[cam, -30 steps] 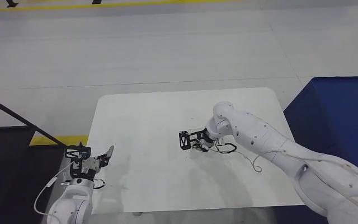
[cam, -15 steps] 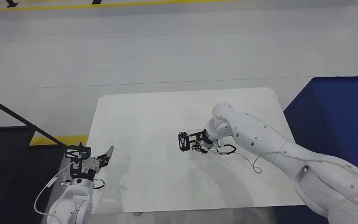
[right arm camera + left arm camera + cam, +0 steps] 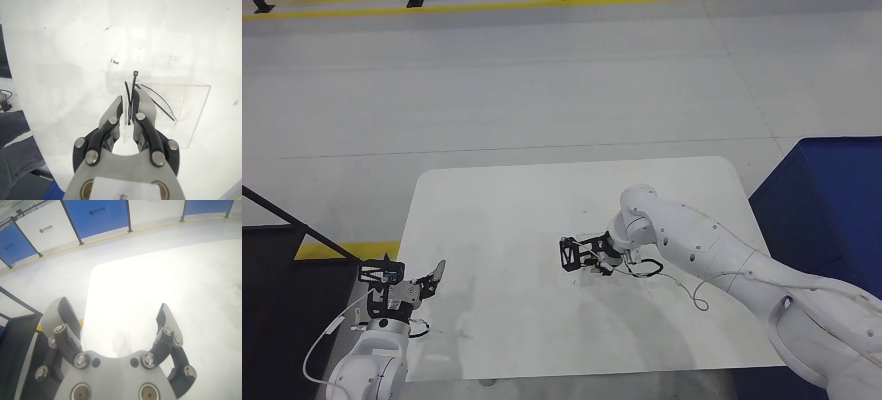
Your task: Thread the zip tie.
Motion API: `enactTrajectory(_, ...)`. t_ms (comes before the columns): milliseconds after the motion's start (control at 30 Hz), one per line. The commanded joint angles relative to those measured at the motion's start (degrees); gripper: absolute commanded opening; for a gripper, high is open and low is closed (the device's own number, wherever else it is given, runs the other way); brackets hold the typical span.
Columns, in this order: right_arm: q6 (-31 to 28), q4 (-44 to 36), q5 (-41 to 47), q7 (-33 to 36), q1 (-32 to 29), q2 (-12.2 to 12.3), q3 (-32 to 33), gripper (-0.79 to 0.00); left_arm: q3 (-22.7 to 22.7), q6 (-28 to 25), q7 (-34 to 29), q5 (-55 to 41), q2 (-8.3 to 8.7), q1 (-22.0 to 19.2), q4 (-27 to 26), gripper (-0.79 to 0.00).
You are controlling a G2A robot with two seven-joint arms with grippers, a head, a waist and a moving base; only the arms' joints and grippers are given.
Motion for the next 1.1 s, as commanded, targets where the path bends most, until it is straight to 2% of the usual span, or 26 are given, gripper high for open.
enactTrajectory(0, -0.1, -0.1, 0.0, -0.1, 0.0, 0.0, 0.1, -0.708, 0.0, 0.0, 0.0, 0.0, 0.0, 0.0, 0.0, 0.0)
enactTrajectory(133, -0.2, -0.1, 0.2, -0.2, 0.1, 0.0, 0.5, -0.72, 0.0, 0.0, 0.0, 0.0, 0.0, 0.0, 0.0, 0.0)
enactTrajectory(233, -0.5, -0.3, 0.2, -0.5, 0.1, 0.1, 0.9, -0.77, 0.0, 0.0, 0.0, 0.0, 0.0, 0.0, 0.0, 0.0)
enactTrajectory(367, -0.5, -0.8, 0.2, -0.5, 0.0, 0.4, 1.4, -0.739, 0.0, 0.0, 0.0, 0.0, 0.0, 0.0, 0.0, 0.0)
enactTrajectory(533, -0.5, -1.2, 0.1, -0.5, -0.3, 0.7, 1.8, -0.736, 0.0, 0.0, 0.0, 0.0, 0.0, 0.0, 0.0, 0.0)
enactTrajectory(800, 0.0, -2.2, 0.4, 0.0, -0.6, 1.0, 2.3, -0.785, 0.0, 0.0, 0.0, 0.0, 0.0, 0.0, 0.0, 0.0)
enactTrajectory(1067, 0.5, -3.6, 0.6, 0.5, -0.7, 1.6, 3.0, -0.785, 0.0, 0.0, 0.0, 0.0, 0.0, 0.0, 0.0, 0.0)
